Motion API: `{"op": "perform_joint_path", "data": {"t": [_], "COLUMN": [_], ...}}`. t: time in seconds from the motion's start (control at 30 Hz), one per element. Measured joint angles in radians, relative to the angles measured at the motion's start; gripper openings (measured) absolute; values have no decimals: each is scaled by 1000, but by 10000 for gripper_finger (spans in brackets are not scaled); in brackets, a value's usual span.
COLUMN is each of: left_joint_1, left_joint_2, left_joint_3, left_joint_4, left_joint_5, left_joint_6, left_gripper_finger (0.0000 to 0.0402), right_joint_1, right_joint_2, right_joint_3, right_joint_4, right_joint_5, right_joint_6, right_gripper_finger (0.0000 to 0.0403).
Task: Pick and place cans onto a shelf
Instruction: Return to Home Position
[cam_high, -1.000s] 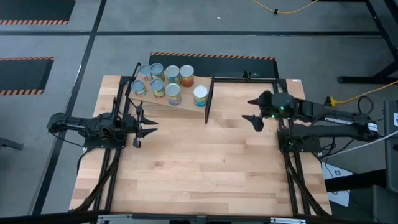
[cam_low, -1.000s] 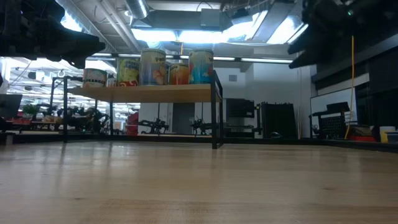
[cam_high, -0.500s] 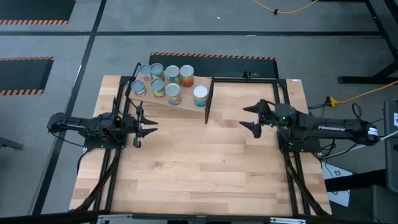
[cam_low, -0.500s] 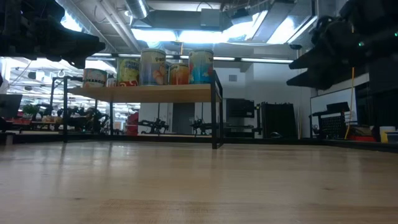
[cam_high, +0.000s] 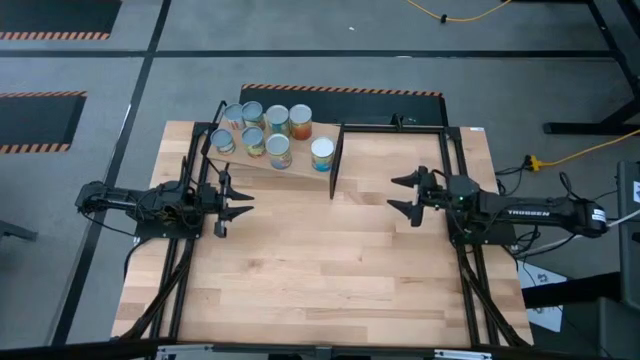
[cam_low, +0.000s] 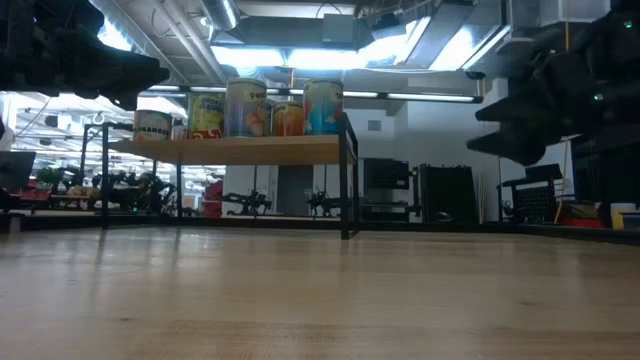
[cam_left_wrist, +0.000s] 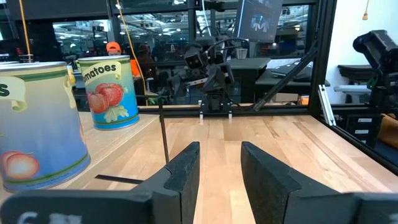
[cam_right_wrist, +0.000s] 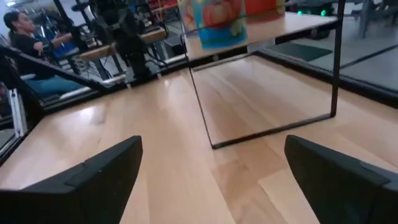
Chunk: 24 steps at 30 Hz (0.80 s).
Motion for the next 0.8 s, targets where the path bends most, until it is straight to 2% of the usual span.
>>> {"op": "perform_joint_path", "data": {"t": [0.33,0.8], "left_joint_1": [0,0], "left_joint_2": [0,0], "left_joint_3": [0,0], "left_joint_4": [0,0], "left_joint_5": [0,0], "left_joint_6": [0,0], "left_gripper_finger": [110,110], "right_joint_1": [0,0], "right_joint_2": [-117,-424], "right_joint_3": [0,1], "right_joint_4": [-50,-307], "right_joint_5": [-115,-103], "right_joint_6": [-34,-54], "right_gripper_finger": [397,397]}}
